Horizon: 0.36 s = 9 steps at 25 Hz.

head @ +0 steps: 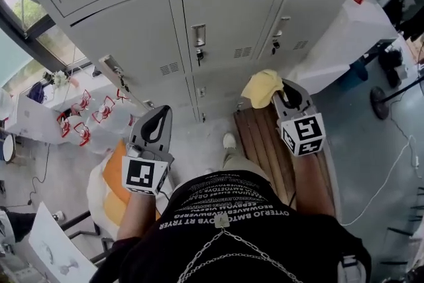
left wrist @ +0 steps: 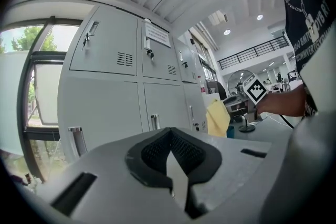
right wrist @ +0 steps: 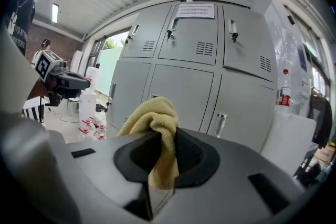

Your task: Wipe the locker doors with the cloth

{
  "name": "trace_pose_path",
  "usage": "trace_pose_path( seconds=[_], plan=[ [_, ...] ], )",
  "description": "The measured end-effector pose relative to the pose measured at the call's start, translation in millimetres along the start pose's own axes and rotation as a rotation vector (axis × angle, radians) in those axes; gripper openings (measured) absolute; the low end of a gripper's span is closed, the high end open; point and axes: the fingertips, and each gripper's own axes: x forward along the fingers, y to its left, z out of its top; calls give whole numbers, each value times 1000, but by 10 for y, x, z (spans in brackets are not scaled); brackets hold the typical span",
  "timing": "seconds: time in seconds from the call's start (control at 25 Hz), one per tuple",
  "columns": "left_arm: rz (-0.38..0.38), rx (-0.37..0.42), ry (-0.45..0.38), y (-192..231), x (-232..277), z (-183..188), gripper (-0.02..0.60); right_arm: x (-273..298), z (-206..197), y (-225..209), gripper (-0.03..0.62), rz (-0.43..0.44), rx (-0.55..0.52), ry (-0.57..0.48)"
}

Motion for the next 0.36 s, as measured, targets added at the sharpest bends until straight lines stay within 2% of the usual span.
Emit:
trace_pose_path(
  seconds=[0.36],
  plan=[
    [-41, -13, 1, -164, -13, -107, 5, -194, 124, 157, 58, 3, -27, -4]
  ],
)
